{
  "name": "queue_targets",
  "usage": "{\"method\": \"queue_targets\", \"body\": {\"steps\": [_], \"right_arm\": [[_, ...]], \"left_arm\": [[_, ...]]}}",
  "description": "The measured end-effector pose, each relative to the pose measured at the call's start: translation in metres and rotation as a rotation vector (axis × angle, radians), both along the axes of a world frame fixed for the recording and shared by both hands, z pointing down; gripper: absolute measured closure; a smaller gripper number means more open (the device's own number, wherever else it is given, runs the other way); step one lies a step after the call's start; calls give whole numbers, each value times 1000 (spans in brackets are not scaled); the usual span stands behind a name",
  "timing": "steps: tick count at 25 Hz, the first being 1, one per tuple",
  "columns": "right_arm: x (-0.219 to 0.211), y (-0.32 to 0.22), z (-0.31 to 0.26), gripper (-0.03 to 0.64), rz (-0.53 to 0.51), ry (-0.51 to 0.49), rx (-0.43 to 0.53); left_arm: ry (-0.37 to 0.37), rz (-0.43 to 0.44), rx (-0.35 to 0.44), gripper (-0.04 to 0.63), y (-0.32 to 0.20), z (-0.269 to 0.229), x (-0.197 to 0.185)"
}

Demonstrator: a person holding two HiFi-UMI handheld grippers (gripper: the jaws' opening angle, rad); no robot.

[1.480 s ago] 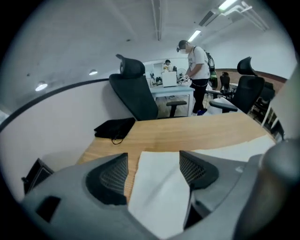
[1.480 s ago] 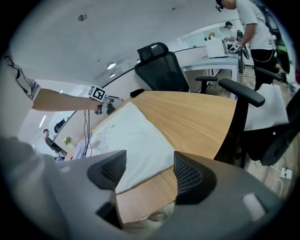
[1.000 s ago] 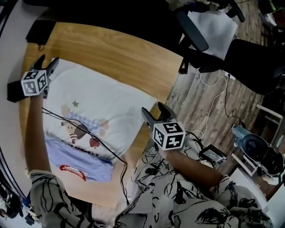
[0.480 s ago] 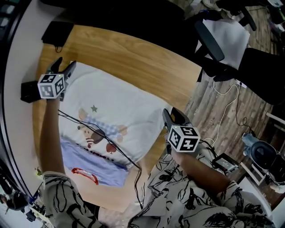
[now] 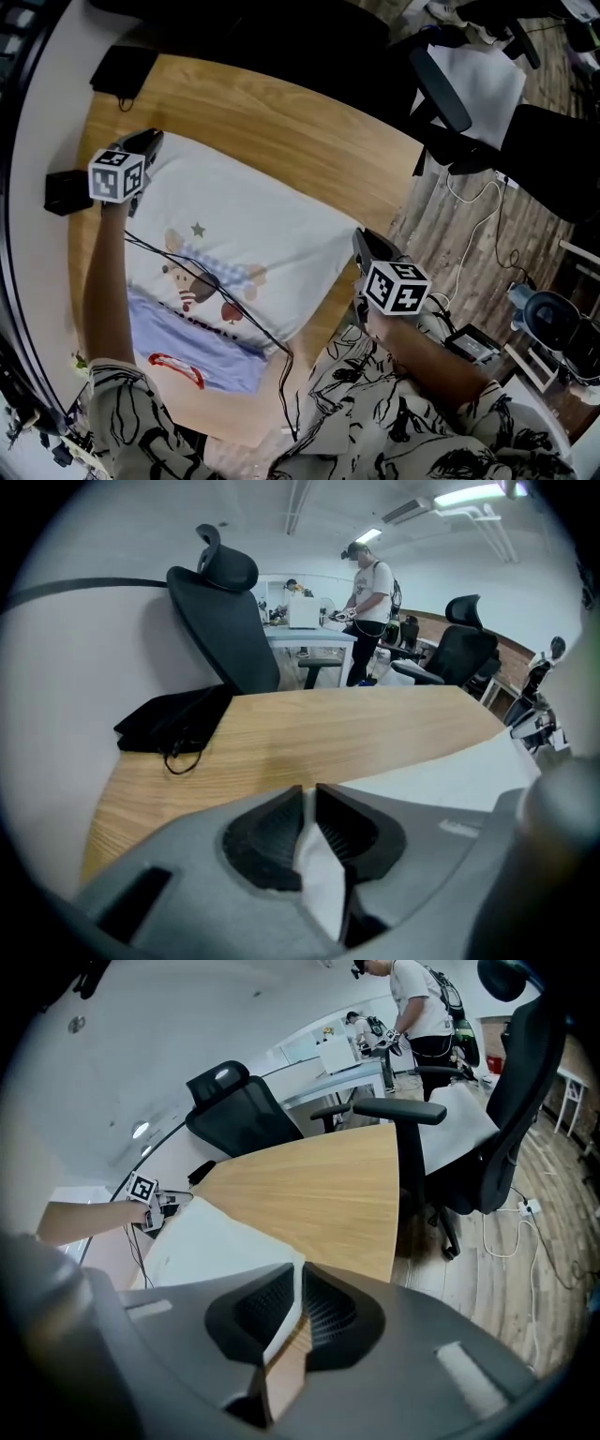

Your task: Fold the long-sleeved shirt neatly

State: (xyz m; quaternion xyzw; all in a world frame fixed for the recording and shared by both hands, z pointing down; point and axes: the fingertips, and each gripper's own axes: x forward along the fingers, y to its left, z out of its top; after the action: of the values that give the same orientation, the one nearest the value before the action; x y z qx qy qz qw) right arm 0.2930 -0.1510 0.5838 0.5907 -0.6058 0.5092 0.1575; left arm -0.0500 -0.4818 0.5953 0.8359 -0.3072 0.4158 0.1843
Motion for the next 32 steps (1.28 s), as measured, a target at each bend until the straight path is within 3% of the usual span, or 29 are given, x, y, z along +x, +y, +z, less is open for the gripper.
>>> {"method": "queue_targets", "body": {"steps": [1,6,9,12,17,26,32], "right_arm": [[-1,1,0,583,0,-13,-1],[-9,-8,-29,584,-45,-70,71],[-21,-15,-62,584,-139,-87,165],[-35,-19,-96,584,-263,-137,257],[-51,-12,-137,584,-408,-208,361],[-71,0,-186,584,-511,-253,458],[-107,40,-226,584,-530,-208,566]], "left_arm": [[-21,11,1,550,3,-1,2],[-59,3,85,558,5,-35,1],[-55,-57,142,558,8,-69,-8],[-72,-171,187,558,21,-109,-34],[-79,-307,195,557,51,-167,-61],[-166,-362,202,557,116,-225,-104],[-71,-371,266,558,137,-240,-143]]}}
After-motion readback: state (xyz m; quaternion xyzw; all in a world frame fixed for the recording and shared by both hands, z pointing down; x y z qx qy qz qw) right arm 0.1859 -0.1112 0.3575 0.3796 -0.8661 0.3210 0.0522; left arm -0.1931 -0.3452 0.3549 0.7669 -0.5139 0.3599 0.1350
